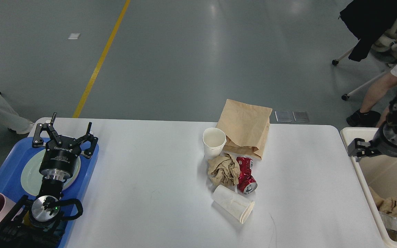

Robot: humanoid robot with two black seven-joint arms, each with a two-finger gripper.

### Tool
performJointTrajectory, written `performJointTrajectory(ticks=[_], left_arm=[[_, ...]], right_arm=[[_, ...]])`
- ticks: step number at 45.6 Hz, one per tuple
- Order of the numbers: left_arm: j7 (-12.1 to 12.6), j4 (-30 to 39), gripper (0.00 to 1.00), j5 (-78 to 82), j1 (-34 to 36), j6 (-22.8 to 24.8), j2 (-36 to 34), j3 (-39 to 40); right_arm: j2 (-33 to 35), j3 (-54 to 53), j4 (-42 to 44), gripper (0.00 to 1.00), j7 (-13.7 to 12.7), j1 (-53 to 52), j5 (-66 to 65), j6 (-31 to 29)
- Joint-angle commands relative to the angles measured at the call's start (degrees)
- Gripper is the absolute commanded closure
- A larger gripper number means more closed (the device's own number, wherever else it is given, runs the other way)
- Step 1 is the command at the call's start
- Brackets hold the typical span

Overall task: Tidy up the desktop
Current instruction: 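Raise the right gripper out of the bin toward the brown paper bag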

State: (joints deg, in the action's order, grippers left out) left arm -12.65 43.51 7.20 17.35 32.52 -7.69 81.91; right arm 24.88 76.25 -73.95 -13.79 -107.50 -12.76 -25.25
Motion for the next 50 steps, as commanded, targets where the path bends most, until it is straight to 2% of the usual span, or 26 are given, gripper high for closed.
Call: performJointTrajectory(ticks=[1,6,16,25,37,44,50], left_arm=[[0.0,0.0,0.03,0.0,0.0,0.0,0.0,0.0],[0.0,0.0,0.03,0.0,0.0,0.0,0.0,0.0],[0.0,0.0,0.03,0.0,0.1,0.0,0.0,0.0],[0.0,0.0,0.03,0.0,0.1,0.0,0.0,0.0],[0.0,0.0,0.03,0.0,0.0,0.0,0.0,0.0],[0.0,0.0,0.03,0.0,0.0,0.0,0.0,0.0],[0.0,0.0,0.03,0.0,0.0,0.0,0.0,0.0]], right_arm=[[-3.4,-1.2,-7.2,0.00,0.0,-11.0,1.2,-7.3],[-6.2,-3.0,-15.3,0.00,0.1,-20.6,1.6,-10.2],[-9.8,-5.1,-25.4,0.00,0.7,-32.3,7.0,-9.6],[-9.8,-6.1,-25.3,0.00,1.0,-32.4,8.6,-6.4],[-9.8,-6.1,-24.3,0.00,1.0,-29.9,8.6,-6.0],[-9.3,-7.8,-19.2,0.00,0.9,-23.6,8.7,-2.0],[-9.2,-11.9,-8.7,0.00,0.8,-11.5,8.6,2.5]])
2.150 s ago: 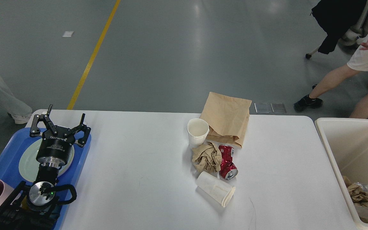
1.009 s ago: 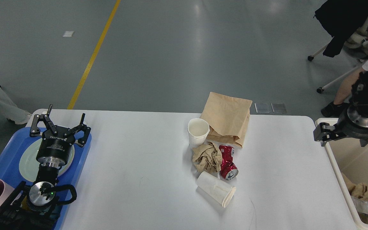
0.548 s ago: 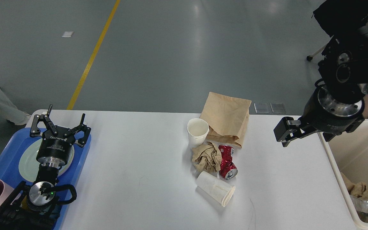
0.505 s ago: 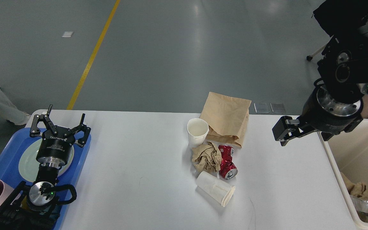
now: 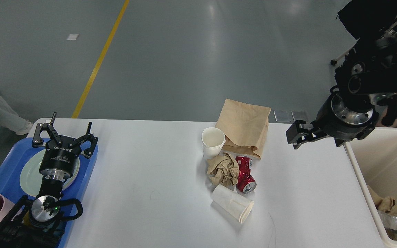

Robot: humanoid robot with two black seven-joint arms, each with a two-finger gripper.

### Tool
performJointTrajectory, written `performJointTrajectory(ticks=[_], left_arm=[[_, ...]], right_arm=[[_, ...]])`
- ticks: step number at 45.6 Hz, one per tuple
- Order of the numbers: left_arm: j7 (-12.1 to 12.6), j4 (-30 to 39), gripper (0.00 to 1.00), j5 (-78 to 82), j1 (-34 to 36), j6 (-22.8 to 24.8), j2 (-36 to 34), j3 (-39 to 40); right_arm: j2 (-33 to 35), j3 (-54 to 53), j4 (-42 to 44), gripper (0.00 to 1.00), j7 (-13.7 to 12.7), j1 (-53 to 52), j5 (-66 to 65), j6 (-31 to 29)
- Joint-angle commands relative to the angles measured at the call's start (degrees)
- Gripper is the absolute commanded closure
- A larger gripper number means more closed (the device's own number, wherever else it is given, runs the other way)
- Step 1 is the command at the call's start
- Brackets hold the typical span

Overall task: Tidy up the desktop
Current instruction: 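Raise the right gripper out of the bin toward the brown paper bag, then close the right gripper on the brown paper bag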

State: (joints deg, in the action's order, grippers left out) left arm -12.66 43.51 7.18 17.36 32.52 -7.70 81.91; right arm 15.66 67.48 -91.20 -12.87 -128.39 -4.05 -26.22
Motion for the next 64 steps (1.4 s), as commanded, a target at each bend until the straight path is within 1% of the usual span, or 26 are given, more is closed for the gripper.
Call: performJointTrajectory(ticks=[1,6,10,15,19,22,24,32,35,38,41,44,50,64], left_arm=[[0.0,0.0,0.03,0.0,0.0,0.0,0.1,0.0],[0.0,0.0,0.03,0.0,0.0,0.0,0.0,0.0],[0.0,0.0,0.03,0.0,0.0,0.0,0.1,0.0],[0.0,0.0,0.03,0.0,0.0,0.1,0.1,0.0],[0.0,0.1,0.03,0.0,0.0,0.1,0.1,0.0],[0.0,0.0,0.03,0.0,0.0,0.1,0.1,0.0],[0.0,0.0,0.03,0.0,0.0,0.1,0.1,0.0],[0.0,0.0,0.03,0.0,0.0,0.1,0.1,-0.1],[0.0,0.0,0.03,0.0,0.0,0.1,0.1,-0.1],[0.0,0.0,0.03,0.0,0.0,0.1,0.1,-0.1],[0.0,0.0,0.03,0.0,0.0,0.1,0.1,-0.1],[0.0,0.1,0.03,0.0,0.0,0.1,0.1,-0.1],[0.0,0.0,0.03,0.0,0.0,0.1,0.1,-0.1],[0.0,0.0,0.03,0.0,0.0,0.1,0.1,-0.1]], right_arm=[[0.0,-4.0,10.5,0.00,-0.1,11.3,-0.1,3.7],[-0.1,-9.3,20.8,0.00,0.0,21.3,-0.4,4.7],[-0.5,-11.4,29.9,0.00,0.0,28.7,-0.7,5.9],[-1.9,-15.1,40.2,0.00,0.2,36.4,-0.8,7.8],[-3.4,-18.9,48.6,0.00,0.3,42.8,-1.2,7.9],[-5.5,-20.8,54.0,0.00,1.2,46.7,-1.3,7.9],[-7.2,-21.3,57.4,0.00,2.2,49.0,-1.3,7.9],[-14.8,-21.4,71.9,0.00,7.8,58.2,-1.3,8.6],[-17.5,-21.3,77.2,0.00,8.8,61.6,-1.4,9.4],[-19.9,-21.2,81.4,0.00,9.1,64.7,-1.9,10.8],[-21.6,-21.1,84.3,0.00,9.2,67.0,-2.9,13.1],[-23.0,-21.1,84.9,0.00,9.4,68.8,-3.7,16.1],[-24.5,-21.0,84.9,0.00,11.5,70.9,-4.0,20.5],[-25.0,-21.1,85.0,0.00,11.6,72.8,-4.0,23.6]])
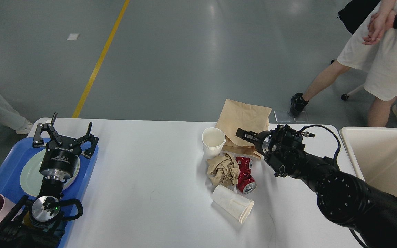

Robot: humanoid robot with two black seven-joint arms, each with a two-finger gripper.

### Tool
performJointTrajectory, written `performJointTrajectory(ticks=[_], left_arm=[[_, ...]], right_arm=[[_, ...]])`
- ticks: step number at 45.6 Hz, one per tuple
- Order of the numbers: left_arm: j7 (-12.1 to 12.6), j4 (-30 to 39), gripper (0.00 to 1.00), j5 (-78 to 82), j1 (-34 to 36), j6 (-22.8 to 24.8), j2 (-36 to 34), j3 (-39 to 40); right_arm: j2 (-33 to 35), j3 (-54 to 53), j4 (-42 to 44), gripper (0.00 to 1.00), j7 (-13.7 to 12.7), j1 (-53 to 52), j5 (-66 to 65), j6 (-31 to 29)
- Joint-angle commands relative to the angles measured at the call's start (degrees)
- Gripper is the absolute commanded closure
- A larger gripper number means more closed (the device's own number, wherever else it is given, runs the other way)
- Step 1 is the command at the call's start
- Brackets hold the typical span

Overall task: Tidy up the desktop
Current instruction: 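Close the right gripper on the brown paper bag, then lift the brown paper bag with the right gripper and drop it in the bin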

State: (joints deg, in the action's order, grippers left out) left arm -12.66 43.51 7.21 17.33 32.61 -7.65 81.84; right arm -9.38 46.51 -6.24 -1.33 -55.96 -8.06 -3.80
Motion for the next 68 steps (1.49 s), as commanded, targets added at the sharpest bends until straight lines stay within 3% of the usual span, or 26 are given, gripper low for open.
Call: performJointTrajectory(ticks=[1,5,10,24,39,61,68], left_arm=[[0.0,0.0,0.03,0.0,0.0,0.0,0.0,0.0],[0.0,0.1,0.03,0.0,0.0,0.0,0.0,0.0],[0.0,0.0,0.03,0.0,0.0,0.0,0.0,0.0],[0.0,0.0,0.03,0.0,0.0,0.0,0.0,0.0],[0.0,0.0,0.03,0.0,0.0,0.0,0.0,0.0],[0.0,0.0,0.03,0.0,0.1,0.0,0.0,0.0],[0.0,0.0,0.03,0.0,0.1,0.0,0.0,0.0]], right_arm=[[0.1,-0.1,0.0,0.00,0.0,0.5,0.0,1.3],[0.1,0.1,0.1,0.00,0.0,1.6,0.0,1.9],[0.1,-0.2,0.0,0.08,0.0,2.1,0.0,3.8],[0.1,-0.5,-0.2,0.59,-0.2,2.6,0.1,4.5],[0.6,-1.2,-0.7,1.00,-0.8,2.3,0.1,4.2],[2.2,-2.0,-1.2,1.00,-2.0,1.5,0.1,3.2],[6.4,-2.6,-7.7,1.00,-2.2,-3.0,0.6,2.2]])
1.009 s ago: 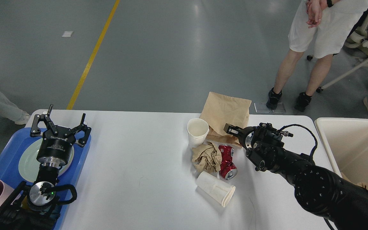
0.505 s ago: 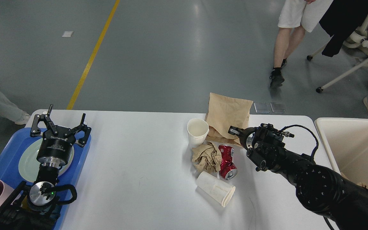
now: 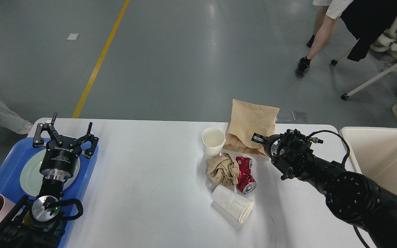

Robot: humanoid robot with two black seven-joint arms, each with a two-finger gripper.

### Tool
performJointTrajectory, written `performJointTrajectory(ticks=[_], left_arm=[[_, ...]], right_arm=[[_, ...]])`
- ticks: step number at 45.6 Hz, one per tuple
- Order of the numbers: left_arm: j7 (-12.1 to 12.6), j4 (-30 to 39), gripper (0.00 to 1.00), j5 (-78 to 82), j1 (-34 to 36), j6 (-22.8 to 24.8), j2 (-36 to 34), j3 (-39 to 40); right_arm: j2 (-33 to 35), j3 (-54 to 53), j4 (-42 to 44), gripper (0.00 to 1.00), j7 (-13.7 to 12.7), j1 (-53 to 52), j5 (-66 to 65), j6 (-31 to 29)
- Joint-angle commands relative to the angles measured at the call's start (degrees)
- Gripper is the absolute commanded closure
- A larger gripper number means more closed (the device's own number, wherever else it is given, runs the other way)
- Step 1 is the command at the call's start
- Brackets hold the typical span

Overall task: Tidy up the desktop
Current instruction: 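Lift the brown paper bag with the right gripper and drop it in the bin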

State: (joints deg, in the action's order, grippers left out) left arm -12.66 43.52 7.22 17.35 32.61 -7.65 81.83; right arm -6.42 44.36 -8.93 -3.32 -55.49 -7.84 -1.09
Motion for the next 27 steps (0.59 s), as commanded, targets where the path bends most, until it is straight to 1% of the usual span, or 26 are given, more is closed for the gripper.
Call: performJointTrajectory(ticks=[1,7,9,13,15,20,27], left_arm=[[0.0,0.1,0.03,0.0,0.1,0.0,0.0,0.0],[0.0,0.0,0.03,0.0,0.1,0.0,0.0,0.0],[0.0,0.0,0.03,0.0,0.0,0.0,0.0,0.0],[0.0,0.0,0.03,0.0,0.0,0.0,0.0,0.0],[0.0,0.0,0.03,0.0,0.0,0.0,0.0,0.0],[0.0,0.0,0.03,0.0,0.0,0.0,0.0,0.0],[0.0,0.0,0.03,0.0,0.0,0.0,0.0,0.0]], right_arm=[[4.6,-0.6,-6.9,1.00,-0.4,-4.7,0.5,-0.5],[14.5,-2.2,-20.5,1.00,-1.4,-12.9,0.6,-0.4],[17.2,-2.0,-24.2,1.00,-2.2,-15.3,0.6,-0.4],[20.8,-0.9,-31.5,1.00,-5.2,-20.6,0.4,-0.9],[23.1,0.1,-34.8,1.00,-6.5,-23.9,0.3,-2.2],[28.1,4.6,-43.0,1.00,-7.2,-32.6,0.5,-7.3],[30.6,16.4,-55.9,1.00,-7.1,-47.7,2.3,-12.3]])
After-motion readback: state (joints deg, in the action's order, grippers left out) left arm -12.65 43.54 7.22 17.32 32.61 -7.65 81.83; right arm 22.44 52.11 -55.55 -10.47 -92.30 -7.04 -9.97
